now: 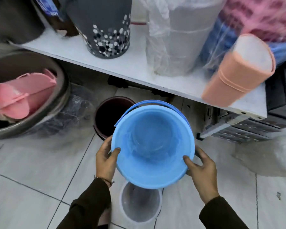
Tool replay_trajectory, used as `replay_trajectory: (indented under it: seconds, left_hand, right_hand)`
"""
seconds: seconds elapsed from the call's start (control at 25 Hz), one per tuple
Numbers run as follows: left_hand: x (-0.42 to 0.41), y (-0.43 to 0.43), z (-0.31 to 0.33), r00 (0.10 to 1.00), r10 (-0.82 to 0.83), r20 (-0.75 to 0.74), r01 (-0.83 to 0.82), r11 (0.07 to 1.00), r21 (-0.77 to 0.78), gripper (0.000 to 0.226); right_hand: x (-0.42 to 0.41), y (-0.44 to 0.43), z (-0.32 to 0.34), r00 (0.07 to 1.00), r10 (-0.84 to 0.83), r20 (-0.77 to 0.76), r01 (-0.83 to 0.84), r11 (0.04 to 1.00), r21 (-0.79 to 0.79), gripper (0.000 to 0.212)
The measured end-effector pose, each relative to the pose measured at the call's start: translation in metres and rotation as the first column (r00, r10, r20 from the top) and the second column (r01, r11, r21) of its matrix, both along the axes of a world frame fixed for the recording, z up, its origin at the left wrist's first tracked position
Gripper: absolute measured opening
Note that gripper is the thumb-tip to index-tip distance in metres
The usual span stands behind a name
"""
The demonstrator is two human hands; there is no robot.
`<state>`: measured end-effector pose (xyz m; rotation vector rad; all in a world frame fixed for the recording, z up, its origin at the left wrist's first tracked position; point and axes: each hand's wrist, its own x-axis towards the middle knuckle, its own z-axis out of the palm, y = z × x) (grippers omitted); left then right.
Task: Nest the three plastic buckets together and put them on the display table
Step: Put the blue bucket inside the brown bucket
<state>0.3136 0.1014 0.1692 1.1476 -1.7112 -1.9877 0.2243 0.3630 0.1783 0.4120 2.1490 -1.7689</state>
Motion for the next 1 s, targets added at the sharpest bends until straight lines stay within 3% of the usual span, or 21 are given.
replay_trajectory:
  seconds: [0.24,0.44,0.68,0.84,1.0]
  left_hand:
    - [0.007,-0.101,0.025,0.99,0.12,-0.077,-0.127,0.986,-0.104,0.045]
    - [-0.006,-0.161,-0.005,0.994,0.093,0.05,-0.085,0.985,-0.151,0.051]
    - [-0.015,-0.199,-0.061,0.95,-0.009,0.314,0.06,0.986,-0.153,0.057]
    - [-0.023,-0.209,-0.092,0.888,-0.118,0.445,0.169,0.983,-0.076,0.066]
    - [-0.025,-0.21,-0.118,0.823,-0.184,0.538,0.237,0.971,-0.03,0.067]
  right_hand:
    - [-0.026,-0.13,0.039,0.983,0.122,-0.139,-0.126,0.992,-0.019,0.059]
    - [-0.041,-0.206,0.008,0.979,0.118,-0.168,-0.112,0.993,0.044,0.059]
    - [-0.043,-0.233,-0.054,0.994,0.111,-0.022,-0.105,0.98,0.171,0.06]
    - [-0.035,-0.237,-0.092,0.988,0.11,0.11,-0.132,0.967,0.219,0.07]
    - [-0.035,-0.239,-0.117,0.921,0.23,0.314,-0.284,0.949,0.139,0.085]
